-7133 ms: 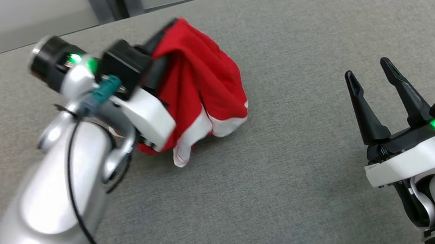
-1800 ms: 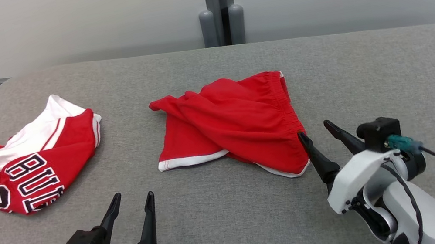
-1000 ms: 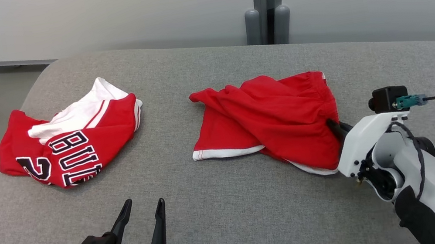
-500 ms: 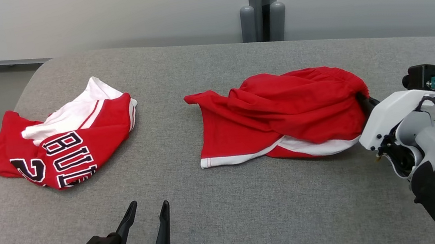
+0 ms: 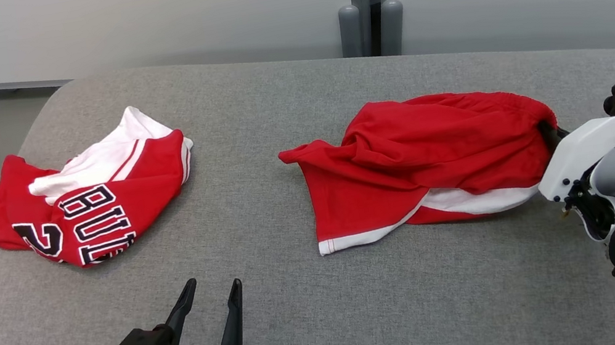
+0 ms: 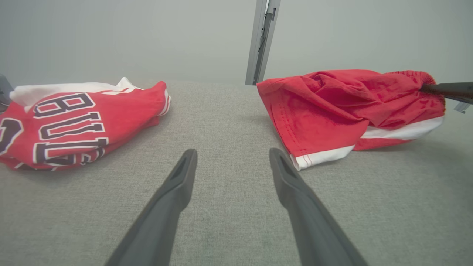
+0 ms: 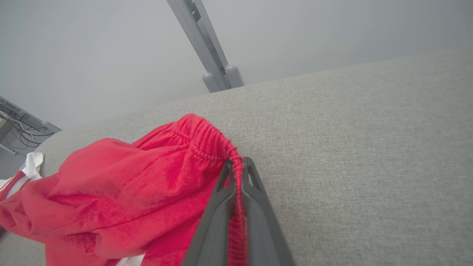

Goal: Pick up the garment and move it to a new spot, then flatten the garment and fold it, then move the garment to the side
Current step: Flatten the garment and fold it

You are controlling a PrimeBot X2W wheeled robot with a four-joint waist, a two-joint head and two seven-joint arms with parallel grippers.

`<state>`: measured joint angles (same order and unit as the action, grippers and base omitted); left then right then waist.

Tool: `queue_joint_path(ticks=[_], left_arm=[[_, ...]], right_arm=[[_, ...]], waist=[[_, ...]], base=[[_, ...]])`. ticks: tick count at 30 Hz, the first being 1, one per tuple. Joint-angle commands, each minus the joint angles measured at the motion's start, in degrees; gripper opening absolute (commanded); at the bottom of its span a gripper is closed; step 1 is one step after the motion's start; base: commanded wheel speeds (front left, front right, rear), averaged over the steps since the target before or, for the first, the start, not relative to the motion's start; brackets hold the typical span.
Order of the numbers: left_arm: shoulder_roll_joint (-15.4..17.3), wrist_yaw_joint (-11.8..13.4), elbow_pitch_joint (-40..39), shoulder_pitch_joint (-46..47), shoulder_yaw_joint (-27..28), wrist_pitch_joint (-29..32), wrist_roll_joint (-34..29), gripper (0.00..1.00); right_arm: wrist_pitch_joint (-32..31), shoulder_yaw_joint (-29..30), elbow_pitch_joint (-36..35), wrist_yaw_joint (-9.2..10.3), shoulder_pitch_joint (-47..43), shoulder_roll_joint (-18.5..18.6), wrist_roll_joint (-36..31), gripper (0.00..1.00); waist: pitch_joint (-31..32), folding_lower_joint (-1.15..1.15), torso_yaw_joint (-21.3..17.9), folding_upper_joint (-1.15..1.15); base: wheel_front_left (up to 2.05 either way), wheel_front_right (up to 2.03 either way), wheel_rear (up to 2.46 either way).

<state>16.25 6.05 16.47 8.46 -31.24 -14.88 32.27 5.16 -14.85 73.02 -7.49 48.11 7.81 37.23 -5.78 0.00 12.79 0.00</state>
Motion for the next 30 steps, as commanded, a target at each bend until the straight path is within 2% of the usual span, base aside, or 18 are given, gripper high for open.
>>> queue_joint_path(ticks=[1,2,3,4,5,6,13,19,26,30], left_arm=[[0.18,-0.35,0.21,0.84,0.28,-0.23,-0.31,1.0],[0.14,-0.4,0.28,0.92,0.3,-0.23,-0.35,1.0],[0.1,-0.43,0.36,0.99,0.32,-0.25,-0.39,1.0],[0.08,-0.51,0.45,1.06,0.32,-0.26,-0.45,1.0],[0.04,-0.55,0.53,1.14,0.32,-0.28,-0.45,1.0],[0.05,-0.74,0.56,1.24,0.33,-0.28,-0.52,1.0],[0.3,-0.86,0.24,1.35,1.09,-0.31,-0.84,1.0],[0.46,-0.66,-0.93,0.58,2.07,-0.34,-0.98,1.0],[0.86,-0.36,-2.2,-1.37,3.27,-0.35,-0.6,1.0],[1.2,0.05,-3.15,-2.65,4.09,-0.34,-0.4,1.0]], right_arm=[[0.11,0.11,0.24,-0.01,0.36,0.34,-0.5,0.0],[0.02,-0.04,0.33,-0.01,0.28,0.28,-0.76,0.01],[-0.14,-0.32,0.4,-0.01,0.19,0.24,-1.02,0.29],[-0.31,-0.78,0.45,-0.01,0.06,0.05,-1.38,0.5],[-0.07,-1.18,0.47,-0.01,-0.07,-0.08,-1.6,0.97],[0.22,-1.46,0.49,-0.01,-0.21,-0.11,-1.81,1.0],[3.39,-3.17,-0.09,-0.01,-1.23,-0.1,-2.64,1.0],[7.9,-4.54,-3.47,-0.01,-3.76,0.6,-1.97,1.0],[10.11,-4.14,-10.3,-0.01,-8.84,0.99,-1.1,1.0],[10.15,-1.8,-16.35,-0.01,-11.94,1.84,-2.67,1.0]], waist=[[-0.11,0.0,-0.05,0.0],[-0.17,0.0,-0.1,0.0],[-0.24,0.0,-0.17,0.0],[-0.31,0.0,-0.24,0.0],[-0.39,0.0,-0.35,0.0],[-0.43,0.0,-0.53,0.0],[-0.14,0.0,-3.43,0.0],[0.57,0.0,-7.36,0.0],[2.26,0.0,-10.84,0.0],[3.22,0.0,-12.25,0.0]], base=[[0.0,0.0,0.0],[0.0,0.0,0.0],[0.0,0.0,0.0],[0.0,0.0,0.0],[0.0,0.0,0.0],[0.0,0.0,0.0],[0.0,0.0,0.0],[0.0,0.0,0.0],[0.0,0.0,0.0],[0.0,0.0,0.0]])
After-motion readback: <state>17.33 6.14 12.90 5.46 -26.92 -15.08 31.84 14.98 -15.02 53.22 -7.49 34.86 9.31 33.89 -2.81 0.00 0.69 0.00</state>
